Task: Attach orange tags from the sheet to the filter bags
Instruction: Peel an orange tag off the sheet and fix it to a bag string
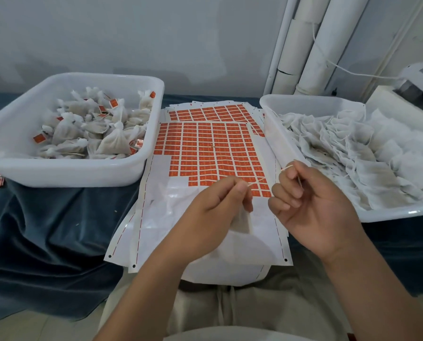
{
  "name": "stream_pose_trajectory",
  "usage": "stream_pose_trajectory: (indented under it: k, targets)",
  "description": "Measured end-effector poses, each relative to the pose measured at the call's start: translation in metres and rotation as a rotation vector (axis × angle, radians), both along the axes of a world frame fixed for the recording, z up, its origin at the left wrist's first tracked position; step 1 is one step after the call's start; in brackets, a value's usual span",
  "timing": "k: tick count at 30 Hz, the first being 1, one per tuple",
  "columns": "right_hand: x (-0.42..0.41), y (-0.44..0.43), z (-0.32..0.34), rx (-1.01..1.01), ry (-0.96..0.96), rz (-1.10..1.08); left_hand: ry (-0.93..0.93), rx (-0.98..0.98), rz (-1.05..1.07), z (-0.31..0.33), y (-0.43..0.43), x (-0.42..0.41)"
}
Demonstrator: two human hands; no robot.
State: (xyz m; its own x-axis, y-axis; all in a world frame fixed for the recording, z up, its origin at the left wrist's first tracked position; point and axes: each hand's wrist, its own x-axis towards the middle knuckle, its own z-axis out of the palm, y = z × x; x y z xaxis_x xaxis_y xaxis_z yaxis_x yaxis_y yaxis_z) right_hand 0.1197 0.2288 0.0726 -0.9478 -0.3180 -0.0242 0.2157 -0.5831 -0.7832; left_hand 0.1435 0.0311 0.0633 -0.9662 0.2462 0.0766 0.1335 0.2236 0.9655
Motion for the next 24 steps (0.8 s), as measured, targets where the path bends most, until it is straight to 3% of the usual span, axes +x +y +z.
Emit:
stream_pose_trajectory:
  k: [4, 7, 12, 15, 19, 24]
  targets:
    - [-0.002, 0.006, 0.002, -0.052, 0.049, 0.052, 0.033, 0.004, -0.170, -0.001, -0.007, -0.002]
    - [-0.003, 0.008, 0.003, 0.019, 0.126, 0.054, -0.003, -0.012, -0.183, -0.005, -0.008, -0.003]
    - [-0.003, 0.009, 0.002, 0.247, 0.261, -0.022, -0.076, -0.078, -0.177, -0.008, -0.007, -0.005]
    - [-0.003, 0.010, -0.001, 0.402, 0.282, -0.104, -0.023, -0.012, -0.195, -0.006, -0.007, -0.003]
    - [-0.001, 0.007, -0.006, 0.766, 0.306, -0.244, 0.098, 0.180, -0.130, -0.006, -0.003, -0.002]
    - [0.008, -0.006, -0.004, 1.065, 0.460, -0.023, 0.189, 0.279, -0.104, -0.005, 0.002, -0.001]
